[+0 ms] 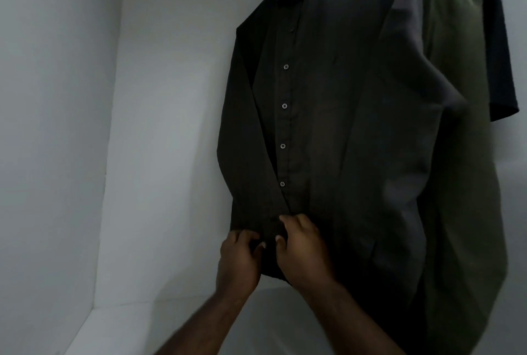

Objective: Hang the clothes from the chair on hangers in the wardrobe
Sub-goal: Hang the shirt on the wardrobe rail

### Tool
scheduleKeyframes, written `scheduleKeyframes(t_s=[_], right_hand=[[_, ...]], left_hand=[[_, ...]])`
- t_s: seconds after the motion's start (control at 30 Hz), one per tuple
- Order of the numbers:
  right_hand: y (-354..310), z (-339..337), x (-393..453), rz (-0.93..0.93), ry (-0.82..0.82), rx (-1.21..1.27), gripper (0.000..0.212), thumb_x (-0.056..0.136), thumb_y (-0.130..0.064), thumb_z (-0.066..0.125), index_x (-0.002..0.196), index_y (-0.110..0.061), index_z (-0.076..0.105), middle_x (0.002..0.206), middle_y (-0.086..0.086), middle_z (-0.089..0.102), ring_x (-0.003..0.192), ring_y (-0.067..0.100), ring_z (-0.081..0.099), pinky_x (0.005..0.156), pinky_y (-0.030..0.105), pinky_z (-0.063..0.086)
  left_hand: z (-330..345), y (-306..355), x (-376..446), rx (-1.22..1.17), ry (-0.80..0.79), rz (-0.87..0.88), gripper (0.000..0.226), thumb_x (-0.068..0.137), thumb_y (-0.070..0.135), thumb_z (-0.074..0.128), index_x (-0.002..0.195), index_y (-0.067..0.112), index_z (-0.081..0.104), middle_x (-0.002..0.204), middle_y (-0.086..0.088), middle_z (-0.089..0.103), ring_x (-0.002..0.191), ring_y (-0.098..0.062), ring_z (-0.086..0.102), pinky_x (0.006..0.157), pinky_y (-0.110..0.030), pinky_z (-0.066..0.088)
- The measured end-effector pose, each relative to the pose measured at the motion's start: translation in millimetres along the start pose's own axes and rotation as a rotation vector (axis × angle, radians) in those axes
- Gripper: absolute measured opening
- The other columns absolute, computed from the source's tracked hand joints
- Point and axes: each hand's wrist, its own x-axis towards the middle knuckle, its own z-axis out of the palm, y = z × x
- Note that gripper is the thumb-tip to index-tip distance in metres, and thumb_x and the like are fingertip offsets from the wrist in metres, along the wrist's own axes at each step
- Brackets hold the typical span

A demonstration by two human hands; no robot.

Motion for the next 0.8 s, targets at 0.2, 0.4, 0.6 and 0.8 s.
scheduleKeyframes(t_s=[0.2,0.4,0.6,0.8], right_hand=[[-5,-11,-23,-0.19,0.016,-0.089,0.055,0.086,-0.017,0.069,0.139,-0.012,0.056,0.139,0.008,0.057,0.124,0.027,0.056,0.1,0.034,0.049],[-13,-43,-48,-0.311,0.007,-0.183,0.063,0.088,-0.022,0.064,0.147,-0.013,0.044,0.151,0.009,0.046,0.144,0.027,0.037,0.112,0.042,0.039],[-8,-68,-76,-0.355,0.08,-0.275,0.07,0.08,-0.032,0.07,0.143,-0.01,0.05,0.151,0.012,0.046,0.147,0.029,0.032,0.116,0.044,0.026],[1,-107,-116,-0.322,0.127,-0.324,0.065,0.089,-0.033,0.049,0.148,-0.009,0.041,0.159,0.014,0.034,0.152,0.03,0.017,0.121,0.053,0.018]], left_hand=[[-18,18,-19,0.199,-0.073,0.085,0.035,0.097,0.036,0.056,0.131,0.03,0.057,0.142,0.0,0.054,0.127,-0.024,0.052,0.101,-0.047,0.048],[-47,53,-49,0.32,-0.079,0.149,0.064,0.094,0.034,0.065,0.152,0.024,0.039,0.159,-0.004,0.036,0.148,-0.027,0.03,0.118,-0.049,0.033],[-69,98,-86,0.431,-0.065,0.233,0.082,0.093,0.035,0.063,0.16,0.021,0.017,0.168,0.001,0.002,0.154,-0.019,-0.012,0.125,-0.048,0.008],[-74,137,-114,0.447,-0.118,0.315,0.096,0.089,0.04,0.067,0.16,0.024,0.005,0.169,0.001,-0.007,0.152,-0.017,-0.021,0.124,-0.048,-0.001]])
